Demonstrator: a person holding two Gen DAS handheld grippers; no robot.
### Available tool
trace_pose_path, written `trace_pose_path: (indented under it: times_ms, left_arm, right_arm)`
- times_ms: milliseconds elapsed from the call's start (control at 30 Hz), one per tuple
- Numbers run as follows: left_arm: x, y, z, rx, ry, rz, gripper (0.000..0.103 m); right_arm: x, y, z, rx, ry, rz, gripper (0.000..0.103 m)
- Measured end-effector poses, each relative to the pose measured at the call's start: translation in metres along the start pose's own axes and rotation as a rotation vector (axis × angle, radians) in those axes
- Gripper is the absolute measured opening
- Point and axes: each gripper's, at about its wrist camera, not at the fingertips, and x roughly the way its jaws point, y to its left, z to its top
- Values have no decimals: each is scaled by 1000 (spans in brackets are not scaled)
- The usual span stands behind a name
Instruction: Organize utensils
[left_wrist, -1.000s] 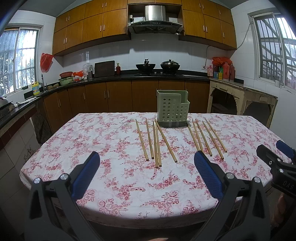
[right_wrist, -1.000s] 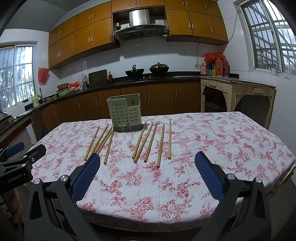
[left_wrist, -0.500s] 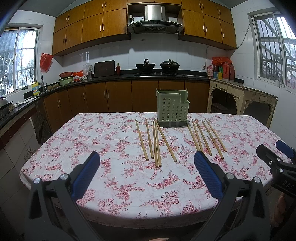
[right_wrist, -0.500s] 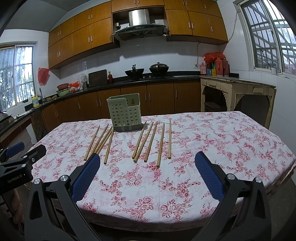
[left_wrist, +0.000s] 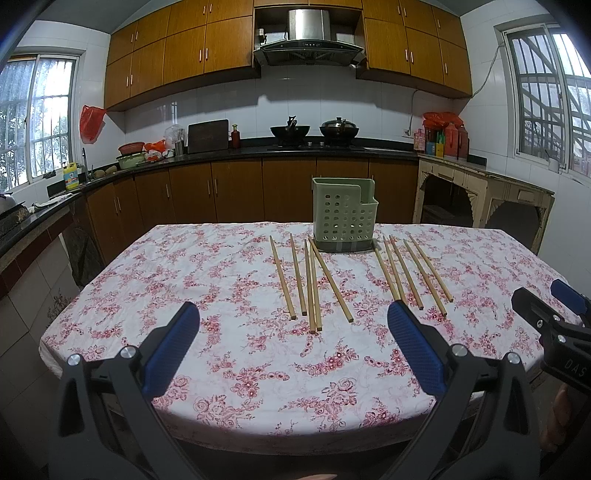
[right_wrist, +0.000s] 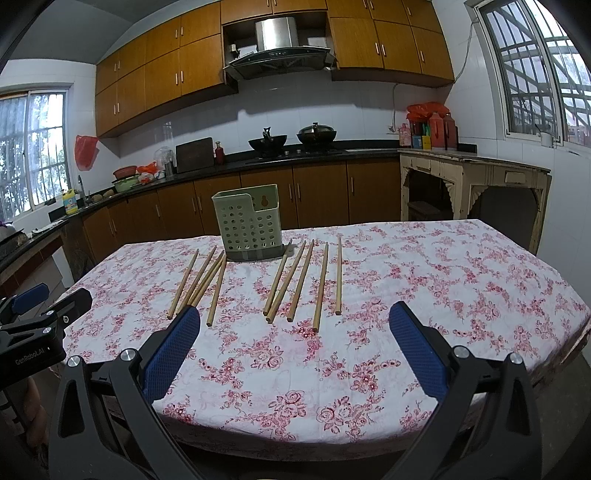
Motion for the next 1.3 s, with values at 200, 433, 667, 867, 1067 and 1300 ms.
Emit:
trace_pose_path:
  times_ms: [200,433,667,867,1067,1300]
  left_arm:
    - [3,-1,1,0,1,0,99]
    - [3,-1,2,0,2,0,99]
    - [0,0,1,0,-1,1,99]
    - [4,-1,3,0,2,1,99]
    - [4,-1,3,0,3,0,99]
    - [5,-1,4,-1,10,6,99]
  right_arm:
    - [0,-1,0,1,1,0,101]
    - [0,-1,0,1,1,0,101]
    - [0,-1,0,2,2,0,101]
    - [1,-1,0,3,3,0,101]
    - [1,-1,0,3,4,0,101]
    - [2,0,1,6,14,0,101]
